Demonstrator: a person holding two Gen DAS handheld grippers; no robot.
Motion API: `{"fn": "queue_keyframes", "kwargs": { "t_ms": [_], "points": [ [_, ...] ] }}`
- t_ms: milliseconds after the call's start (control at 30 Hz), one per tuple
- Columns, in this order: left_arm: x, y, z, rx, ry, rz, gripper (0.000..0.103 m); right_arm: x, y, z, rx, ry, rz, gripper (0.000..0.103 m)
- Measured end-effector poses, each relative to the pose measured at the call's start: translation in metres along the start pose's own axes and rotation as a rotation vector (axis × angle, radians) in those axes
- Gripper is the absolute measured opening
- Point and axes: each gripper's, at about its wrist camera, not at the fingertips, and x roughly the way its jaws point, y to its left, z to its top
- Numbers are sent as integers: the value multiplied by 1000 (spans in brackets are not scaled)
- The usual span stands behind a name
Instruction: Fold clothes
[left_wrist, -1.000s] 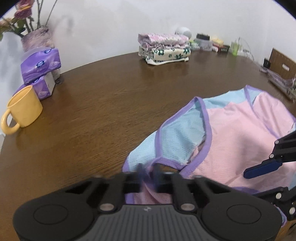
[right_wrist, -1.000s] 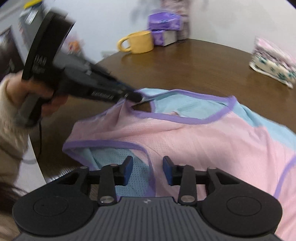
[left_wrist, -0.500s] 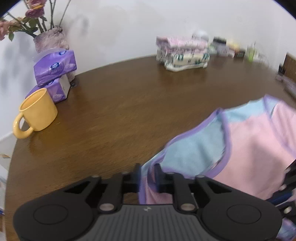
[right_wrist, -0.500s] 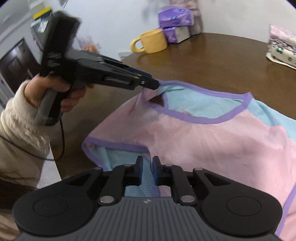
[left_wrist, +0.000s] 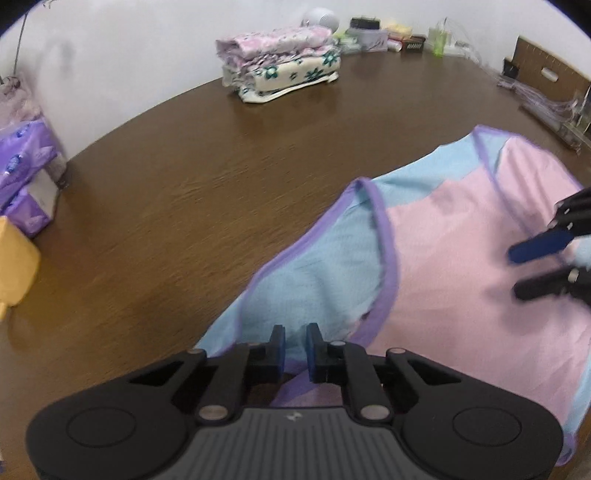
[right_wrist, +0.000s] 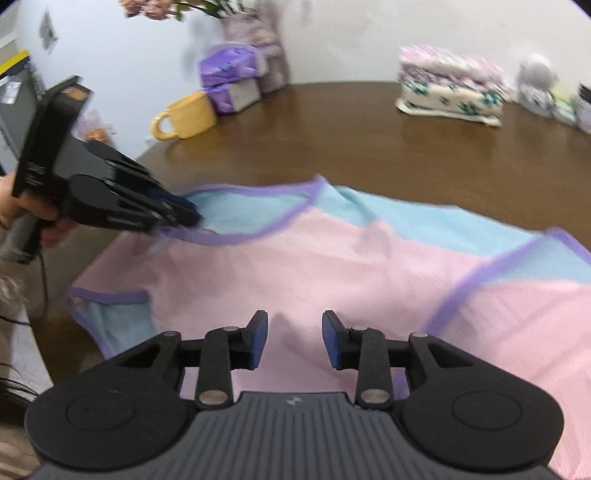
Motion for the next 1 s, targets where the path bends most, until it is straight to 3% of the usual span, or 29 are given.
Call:
{"fn": "queue_keyframes", "kwargs": {
  "t_ms": [100, 300, 400, 500, 700, 833, 1000],
  "points": [
    [9, -2, 3, 29, 47, 19, 11, -1, -4, -6, -7, -16, 14, 33],
    [11, -7, 7, 64, 52, 80, 11, -5, -2, -12, -34, -37, 34, 38],
    [-1, -9, 9, 37, 28, 9, 13, -15, -4, -10, -25, -76, 51, 39],
    [-6, -16, 8, 54, 47, -47, 13, -25, -10, -10, -37, -115, -14, 41],
    [2, -18, 4, 92, 90, 2, 13, -21, -32, -18, 14, -98, -101, 41],
    [5, -14, 4, 91, 103, 75, 14, -19, -37, -28, 18, -99, -101, 42],
    [-30, -16, -4, -14, 18, -31, 15, -27, -37, -35, 27, -121, -83, 43]
  ]
}}
